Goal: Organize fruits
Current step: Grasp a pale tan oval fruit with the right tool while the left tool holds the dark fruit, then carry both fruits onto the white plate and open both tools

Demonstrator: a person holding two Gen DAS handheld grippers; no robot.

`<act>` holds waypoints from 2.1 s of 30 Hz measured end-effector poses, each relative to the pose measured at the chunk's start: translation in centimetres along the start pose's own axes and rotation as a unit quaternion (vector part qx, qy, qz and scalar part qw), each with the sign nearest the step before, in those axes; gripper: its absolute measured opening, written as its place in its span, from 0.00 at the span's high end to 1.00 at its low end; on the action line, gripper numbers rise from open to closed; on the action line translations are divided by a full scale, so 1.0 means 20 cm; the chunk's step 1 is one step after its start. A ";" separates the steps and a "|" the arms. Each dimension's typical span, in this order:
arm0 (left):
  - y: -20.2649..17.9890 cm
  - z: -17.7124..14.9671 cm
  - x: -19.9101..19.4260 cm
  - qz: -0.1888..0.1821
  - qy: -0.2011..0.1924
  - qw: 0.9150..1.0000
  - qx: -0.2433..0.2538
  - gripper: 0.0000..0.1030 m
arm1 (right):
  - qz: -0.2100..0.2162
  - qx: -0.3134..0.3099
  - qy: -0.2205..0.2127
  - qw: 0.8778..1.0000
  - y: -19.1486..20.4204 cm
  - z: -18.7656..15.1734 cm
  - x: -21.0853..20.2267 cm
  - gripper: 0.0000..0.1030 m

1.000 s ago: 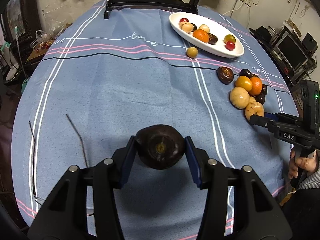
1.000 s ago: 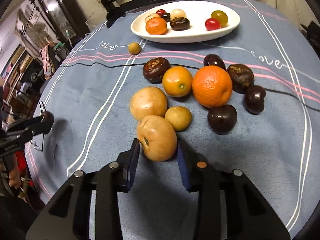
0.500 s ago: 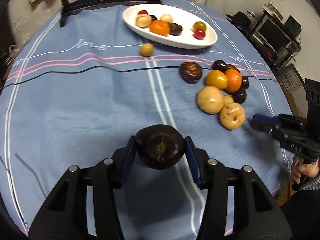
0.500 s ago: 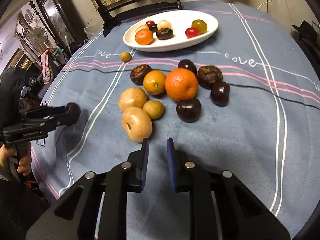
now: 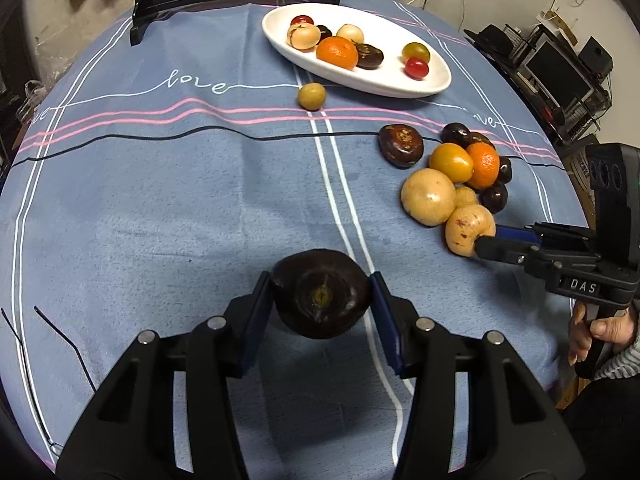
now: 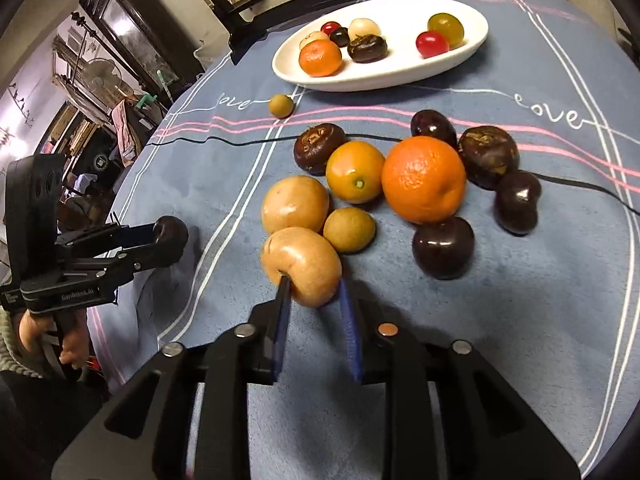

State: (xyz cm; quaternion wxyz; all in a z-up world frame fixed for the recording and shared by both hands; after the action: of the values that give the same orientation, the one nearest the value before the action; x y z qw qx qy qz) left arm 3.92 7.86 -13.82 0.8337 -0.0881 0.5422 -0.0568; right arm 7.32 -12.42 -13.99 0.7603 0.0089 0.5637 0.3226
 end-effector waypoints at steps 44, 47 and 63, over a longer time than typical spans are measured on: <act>-0.38 0.70 -0.03 -0.058 -0.094 0.992 0.066 0.52 | -0.070 -0.038 -0.117 0.990 -0.12 0.59 -0.38 0.59; -0.47 0.82 0.13 -0.048 -0.082 0.992 0.079 0.52 | -0.080 -0.031 -0.123 0.989 -0.24 0.77 -0.34 0.59; -0.42 0.95 0.54 -0.021 -0.036 0.998 0.054 0.50 | -0.079 0.015 -0.094 0.992 -0.61 1.31 0.22 0.44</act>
State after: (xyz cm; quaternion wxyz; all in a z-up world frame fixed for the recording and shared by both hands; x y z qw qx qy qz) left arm 25.66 -0.74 -14.16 0.8549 -0.0561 0.5059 -0.1005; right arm 36.51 -10.76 -12.76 0.8330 0.0062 0.4934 0.2503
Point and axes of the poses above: each gripper's, at about its wrist camera, not at the fingertips, and x roughly the way its jaws point, y to its left, z to its top, the point moved 4 cm from there along x, roughly the way its jaws point, and after that the axes turned 2 degrees about -x, right-handed, at the moved point
